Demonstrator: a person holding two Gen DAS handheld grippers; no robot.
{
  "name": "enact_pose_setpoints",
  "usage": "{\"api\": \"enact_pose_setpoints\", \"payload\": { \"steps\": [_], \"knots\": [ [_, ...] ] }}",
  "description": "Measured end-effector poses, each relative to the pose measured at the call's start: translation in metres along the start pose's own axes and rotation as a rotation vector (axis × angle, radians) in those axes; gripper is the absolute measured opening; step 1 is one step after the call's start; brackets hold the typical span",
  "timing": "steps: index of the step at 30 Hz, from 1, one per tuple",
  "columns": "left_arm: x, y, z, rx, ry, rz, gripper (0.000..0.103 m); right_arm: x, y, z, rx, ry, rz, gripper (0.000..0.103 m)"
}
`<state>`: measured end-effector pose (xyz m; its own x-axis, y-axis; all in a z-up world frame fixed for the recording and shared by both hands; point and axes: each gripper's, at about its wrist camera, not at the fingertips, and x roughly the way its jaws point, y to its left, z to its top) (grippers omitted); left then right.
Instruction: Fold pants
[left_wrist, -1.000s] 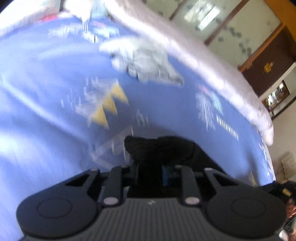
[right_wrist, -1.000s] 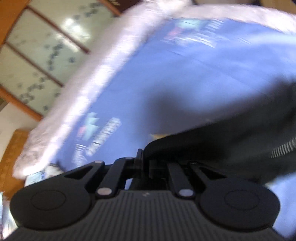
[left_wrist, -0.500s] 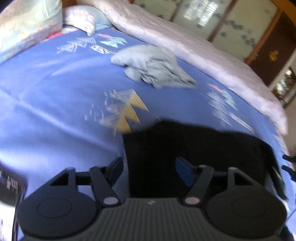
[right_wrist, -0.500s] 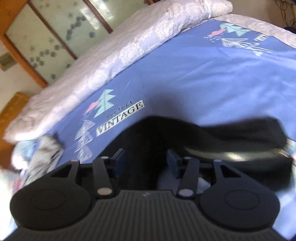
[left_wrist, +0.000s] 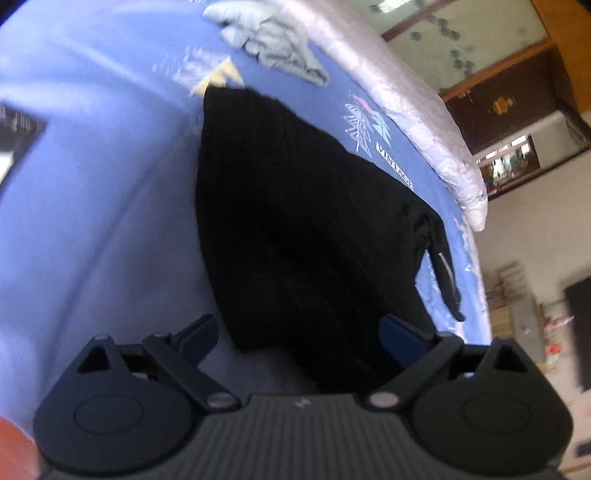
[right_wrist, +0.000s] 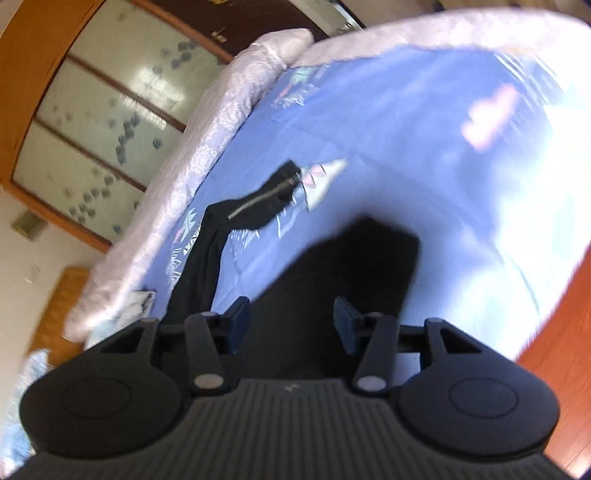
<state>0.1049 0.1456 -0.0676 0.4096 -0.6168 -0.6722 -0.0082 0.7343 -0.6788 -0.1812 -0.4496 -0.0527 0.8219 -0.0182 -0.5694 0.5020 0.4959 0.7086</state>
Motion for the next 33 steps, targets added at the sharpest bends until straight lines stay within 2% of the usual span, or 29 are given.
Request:
{"api": "enact_pose_setpoints", "payload": {
  "steps": [2, 4, 5, 7, 8, 9, 10, 12, 13, 17, 20, 23, 26, 28, 31, 33],
  "knots": [
    [0.015, 0.002, 0.001, -0.057, 0.023, -0.035, 0.099, 0.006, -0.007, -0.003, 0.034, 0.0, -0.007, 0.053],
    [0.03, 0.004, 0.001, -0.098, 0.037, -0.04, 0.096, 0.014, -0.015, 0.003, 0.069, -0.018, -0.025, 0.053],
    [0.039, 0.004, 0.001, -0.118, 0.049, -0.046, 0.089, 0.019, -0.021, 0.007, 0.088, -0.025, -0.041, 0.053],
    [0.058, 0.001, 0.003, -0.132, 0.091, -0.055, 0.051, 0.039, -0.032, 0.018, 0.14, -0.028, -0.054, 0.053],
    [0.067, -0.001, 0.003, -0.131, 0.124, -0.051, 0.013, 0.045, -0.036, 0.023, 0.16, -0.025, -0.044, 0.049],
    [0.072, -0.003, 0.003, -0.127, 0.14, -0.029, 0.009, 0.053, -0.039, 0.03, 0.175, -0.017, -0.031, 0.038],
    [0.072, -0.004, 0.004, -0.126, 0.132, -0.014, 0.008, 0.061, -0.039, 0.038, 0.176, -0.009, -0.026, 0.01],
    [0.059, -0.011, 0.012, -0.106, 0.081, -0.018, 0.008, 0.064, -0.025, 0.057, 0.148, -0.025, -0.044, 0.008],
    [0.046, -0.015, 0.018, -0.094, 0.042, -0.029, 0.008, 0.059, -0.01, 0.067, 0.108, -0.061, -0.017, 0.008],
    [-0.016, -0.027, 0.037, -0.07, -0.095, -0.101, 0.008, 0.019, 0.077, 0.093, -0.131, -0.184, 0.167, 0.007],
    [-0.059, -0.031, 0.045, -0.051, -0.182, -0.138, 0.008, -0.012, 0.133, 0.089, -0.29, -0.255, 0.266, 0.007],
    [-0.082, -0.03, 0.045, -0.032, -0.228, -0.118, 0.008, -0.026, 0.15, 0.072, -0.323, -0.253, 0.304, 0.008],
    [-0.088, -0.007, 0.041, -0.056, -0.242, -0.035, 0.008, -0.016, 0.133, 0.038, -0.3, -0.147, 0.276, 0.008],
    [-0.08, 0.012, 0.038, -0.109, -0.206, 0.013, 0.008, -0.002, 0.104, 0.008, -0.259, -0.047, 0.235, 0.008],
    [-0.05, 0.041, 0.027, -0.135, -0.12, 0.127, 0.01, 0.028, 0.062, -0.033, -0.174, 0.074, 0.086, 0.012],
    [-0.025, 0.055, 0.019, -0.149, -0.049, 0.211, 0.014, 0.047, 0.036, -0.05, -0.148, 0.15, -0.057, 0.013]
  ]
}}
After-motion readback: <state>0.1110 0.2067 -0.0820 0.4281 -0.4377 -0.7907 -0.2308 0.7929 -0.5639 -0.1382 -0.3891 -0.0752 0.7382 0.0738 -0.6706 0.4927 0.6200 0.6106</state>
